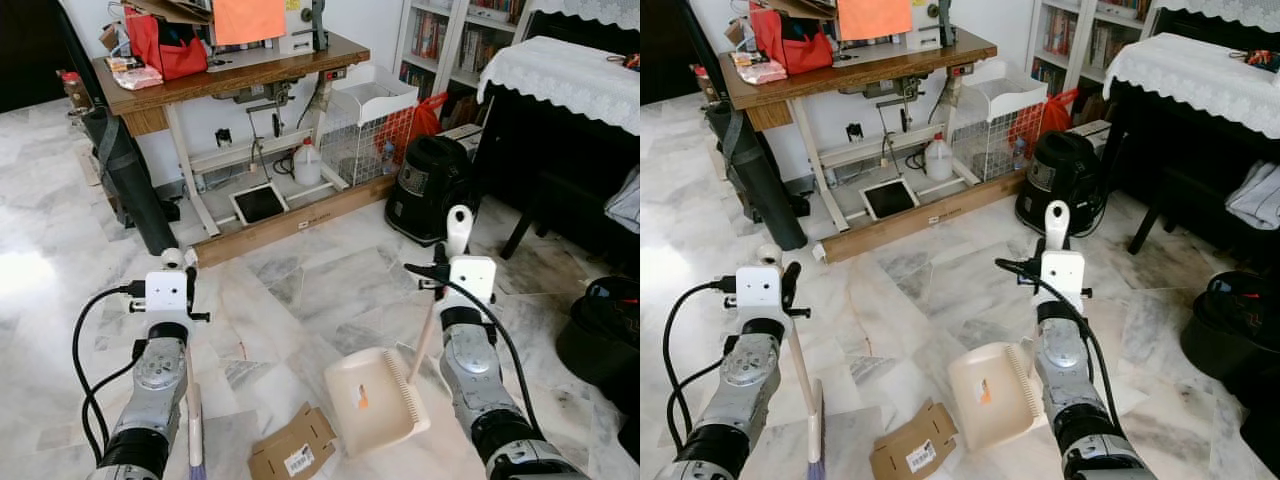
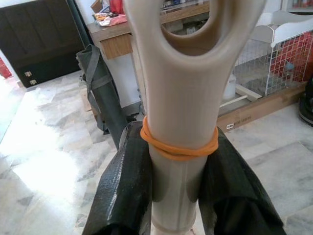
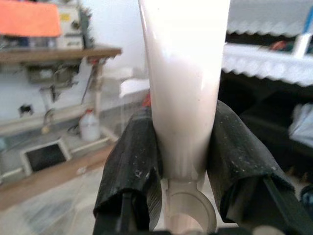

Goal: Sweep floor

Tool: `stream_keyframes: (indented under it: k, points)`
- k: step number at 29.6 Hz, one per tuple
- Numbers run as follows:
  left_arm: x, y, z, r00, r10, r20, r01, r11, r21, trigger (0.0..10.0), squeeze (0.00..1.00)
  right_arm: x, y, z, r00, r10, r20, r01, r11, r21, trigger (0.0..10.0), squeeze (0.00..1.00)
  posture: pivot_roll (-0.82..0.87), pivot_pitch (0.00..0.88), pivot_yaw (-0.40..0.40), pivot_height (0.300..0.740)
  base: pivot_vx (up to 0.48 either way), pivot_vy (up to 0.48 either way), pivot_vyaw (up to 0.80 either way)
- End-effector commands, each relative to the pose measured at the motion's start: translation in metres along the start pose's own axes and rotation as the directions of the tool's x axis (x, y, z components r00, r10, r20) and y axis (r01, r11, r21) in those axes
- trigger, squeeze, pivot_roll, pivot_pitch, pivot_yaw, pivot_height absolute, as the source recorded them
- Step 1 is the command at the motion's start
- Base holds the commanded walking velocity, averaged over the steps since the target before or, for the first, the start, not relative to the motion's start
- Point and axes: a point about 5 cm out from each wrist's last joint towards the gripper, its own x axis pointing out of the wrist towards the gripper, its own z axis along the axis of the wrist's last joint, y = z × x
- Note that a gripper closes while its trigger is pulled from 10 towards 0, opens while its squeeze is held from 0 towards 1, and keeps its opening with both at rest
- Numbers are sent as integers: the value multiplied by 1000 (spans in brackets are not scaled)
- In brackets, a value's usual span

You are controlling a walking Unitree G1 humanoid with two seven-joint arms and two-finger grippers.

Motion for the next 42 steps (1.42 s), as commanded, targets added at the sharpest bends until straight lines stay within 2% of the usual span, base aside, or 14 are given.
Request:
stream_keyframes:
  k: [1,14,20,36,40,42]
  points:
    - [3,3,8,999,2,33,-2,1000,7,10000,0,8,-3,15,997,-12,79,12,1000,3,10000,0,3,0,24,740,0,0,0]
    - [1,4,7,1000,-4,31,4,1000,10,10000,0,-10,2,-16,997,38,-74,-40,999,-28,10000,0,5,0,27,740,0,0,0]
    - [-3,4,6,999,-3,34,2,1000,10,10000,0,-16,0,-26,992,37,-124,-44,997,-56,10000,0,15,0,21,740,0,0,0]
    - [-12,5,4,1000,2,22,-2,1000,7,10000,0,-28,6,-42,975,86,-206,-98,994,-49,10000,0,30,51,11,740,0,0,0]
    - [-11,6,5,1000,2,24,-2,1000,8,10000,0,-30,8,-49,961,65,-268,-81,995,-50,10000,0,30,49,15,740,0,0,0]
    - [-9,5,6,1000,-11,23,11,1000,9,10000,0,-33,8,-56,944,48,-327,-59,998,-22,10000,0,35,46,16,740,0,0,0]
